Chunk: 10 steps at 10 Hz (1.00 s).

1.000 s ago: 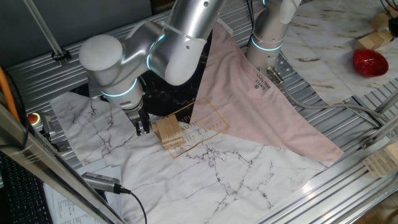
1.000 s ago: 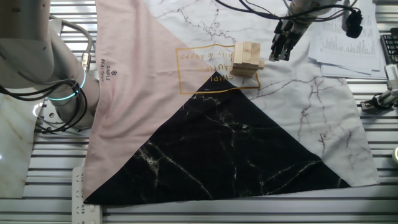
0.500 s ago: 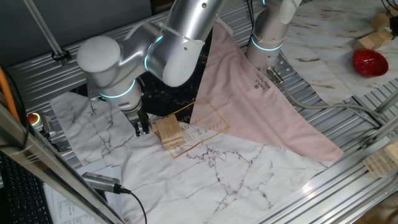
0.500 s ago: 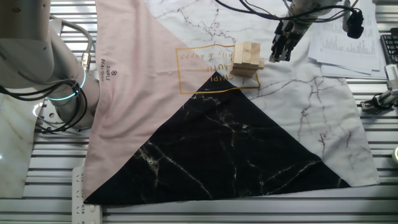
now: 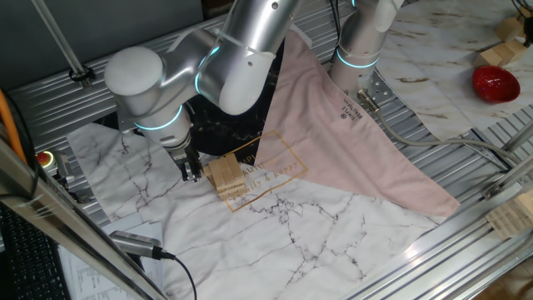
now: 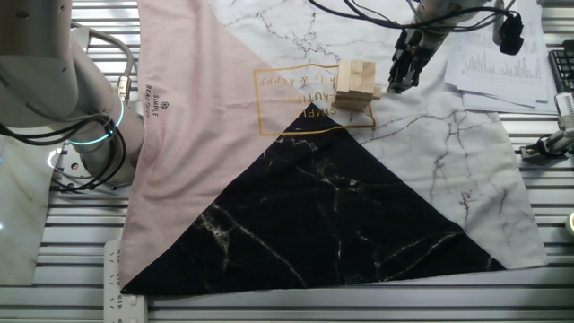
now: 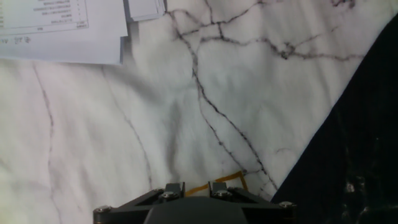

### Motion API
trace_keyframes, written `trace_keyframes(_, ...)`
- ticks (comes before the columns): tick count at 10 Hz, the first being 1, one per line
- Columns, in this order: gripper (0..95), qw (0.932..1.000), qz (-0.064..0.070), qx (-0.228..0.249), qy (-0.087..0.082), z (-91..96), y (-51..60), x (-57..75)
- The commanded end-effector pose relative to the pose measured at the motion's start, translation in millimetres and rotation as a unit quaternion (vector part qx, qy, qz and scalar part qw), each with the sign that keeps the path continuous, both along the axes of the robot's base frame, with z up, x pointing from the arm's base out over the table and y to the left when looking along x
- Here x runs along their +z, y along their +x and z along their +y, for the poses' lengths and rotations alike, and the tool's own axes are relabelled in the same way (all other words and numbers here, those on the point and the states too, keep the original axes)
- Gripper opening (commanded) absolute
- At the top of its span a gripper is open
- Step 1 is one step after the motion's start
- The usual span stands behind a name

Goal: Play Jenga

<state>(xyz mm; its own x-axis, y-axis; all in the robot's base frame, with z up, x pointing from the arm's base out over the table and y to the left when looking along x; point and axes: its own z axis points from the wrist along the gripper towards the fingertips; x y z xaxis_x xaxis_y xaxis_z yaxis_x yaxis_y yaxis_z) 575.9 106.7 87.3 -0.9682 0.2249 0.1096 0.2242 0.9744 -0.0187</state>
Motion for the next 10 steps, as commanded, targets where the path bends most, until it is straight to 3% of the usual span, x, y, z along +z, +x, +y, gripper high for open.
trace_keyframes(1,19.0,1.0000,-0.001,0.006,0.001,-1.7,-1.6,-0.2)
trace_keyframes(2,19.0,1.0000,-0.001,0.008,0.001,-2.5,-2.2,-0.1)
trace_keyframes(3,38.0,0.9999,-0.001,0.013,0.003,-4.3,-3.8,-0.3)
trace_keyframes(10,38.0,0.9995,0.001,0.030,0.006,-7.9,-8.1,-4.0)
